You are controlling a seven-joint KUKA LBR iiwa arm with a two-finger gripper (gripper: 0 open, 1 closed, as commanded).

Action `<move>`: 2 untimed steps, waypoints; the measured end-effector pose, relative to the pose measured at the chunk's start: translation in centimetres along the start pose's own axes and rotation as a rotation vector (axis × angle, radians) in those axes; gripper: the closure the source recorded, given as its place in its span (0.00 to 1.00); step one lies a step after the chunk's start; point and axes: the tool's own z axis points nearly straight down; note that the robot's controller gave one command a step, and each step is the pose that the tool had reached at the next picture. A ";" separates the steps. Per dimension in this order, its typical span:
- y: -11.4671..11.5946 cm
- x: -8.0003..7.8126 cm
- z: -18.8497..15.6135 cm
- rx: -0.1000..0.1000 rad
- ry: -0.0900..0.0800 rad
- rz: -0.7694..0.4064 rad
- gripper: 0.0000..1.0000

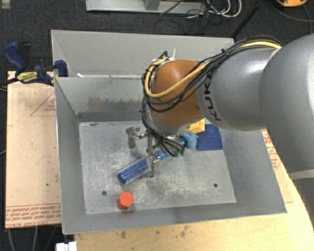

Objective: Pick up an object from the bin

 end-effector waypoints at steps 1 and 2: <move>0.9 -0.2 3.1 -0.001 0.005 -0.154 0.00; 0.9 -0.3 3.1 -0.002 0.004 -0.150 0.00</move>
Offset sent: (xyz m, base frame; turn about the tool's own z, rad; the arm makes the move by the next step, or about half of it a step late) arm -0.0008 0.0087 -0.0302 -0.1566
